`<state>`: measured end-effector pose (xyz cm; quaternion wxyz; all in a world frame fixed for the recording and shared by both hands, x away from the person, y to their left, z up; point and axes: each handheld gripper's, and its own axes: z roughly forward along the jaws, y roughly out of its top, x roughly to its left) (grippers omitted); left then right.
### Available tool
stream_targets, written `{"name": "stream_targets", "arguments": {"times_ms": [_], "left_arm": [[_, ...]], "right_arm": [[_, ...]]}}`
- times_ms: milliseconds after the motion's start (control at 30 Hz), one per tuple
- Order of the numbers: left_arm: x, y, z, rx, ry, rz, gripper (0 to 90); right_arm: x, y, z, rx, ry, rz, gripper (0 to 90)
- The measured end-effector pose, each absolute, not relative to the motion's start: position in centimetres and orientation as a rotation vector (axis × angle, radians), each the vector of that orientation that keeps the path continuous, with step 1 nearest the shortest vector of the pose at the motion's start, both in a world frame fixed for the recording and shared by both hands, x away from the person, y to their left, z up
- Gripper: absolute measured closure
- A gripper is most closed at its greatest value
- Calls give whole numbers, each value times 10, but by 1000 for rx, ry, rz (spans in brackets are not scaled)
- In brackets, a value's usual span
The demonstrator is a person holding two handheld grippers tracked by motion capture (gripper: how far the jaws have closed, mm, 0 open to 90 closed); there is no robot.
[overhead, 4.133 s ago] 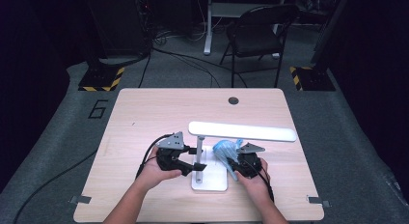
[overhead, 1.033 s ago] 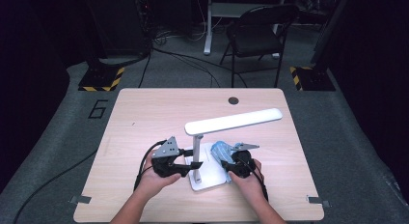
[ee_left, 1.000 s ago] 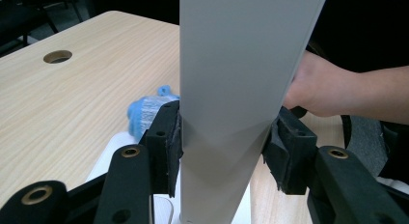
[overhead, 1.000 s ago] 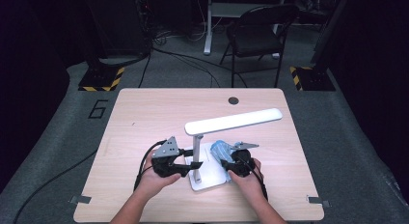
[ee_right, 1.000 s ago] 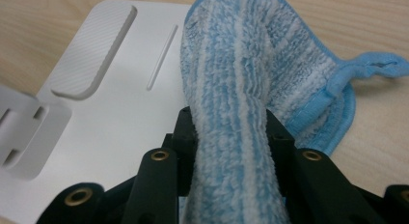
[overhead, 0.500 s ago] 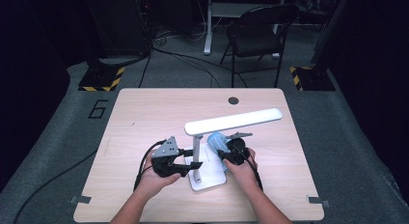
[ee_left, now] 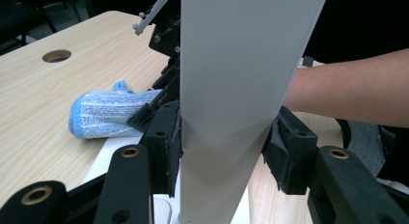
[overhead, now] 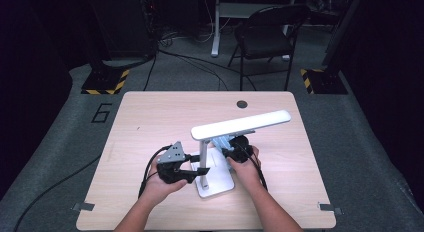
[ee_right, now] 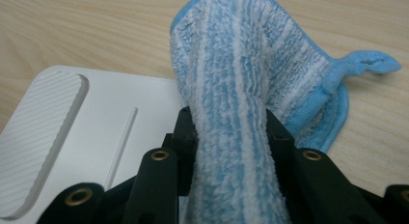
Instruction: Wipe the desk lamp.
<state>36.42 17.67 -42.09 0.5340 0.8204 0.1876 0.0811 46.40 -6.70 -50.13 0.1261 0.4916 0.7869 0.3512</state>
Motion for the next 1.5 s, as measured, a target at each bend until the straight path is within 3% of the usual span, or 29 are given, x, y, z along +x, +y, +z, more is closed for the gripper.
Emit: {"name": "stream_targets", "arguments": {"times_ms": [1100, 1500], "left_arm": [[362, 175, -422, 1944, 467, 201, 519], [363, 177, -423, 1944, 462, 202, 518]], "right_arm": [[381, -100, -501, 1354, 2396, 1083, 676], [366, -110, -501, 1355, 2420, 1109, 676]]}}
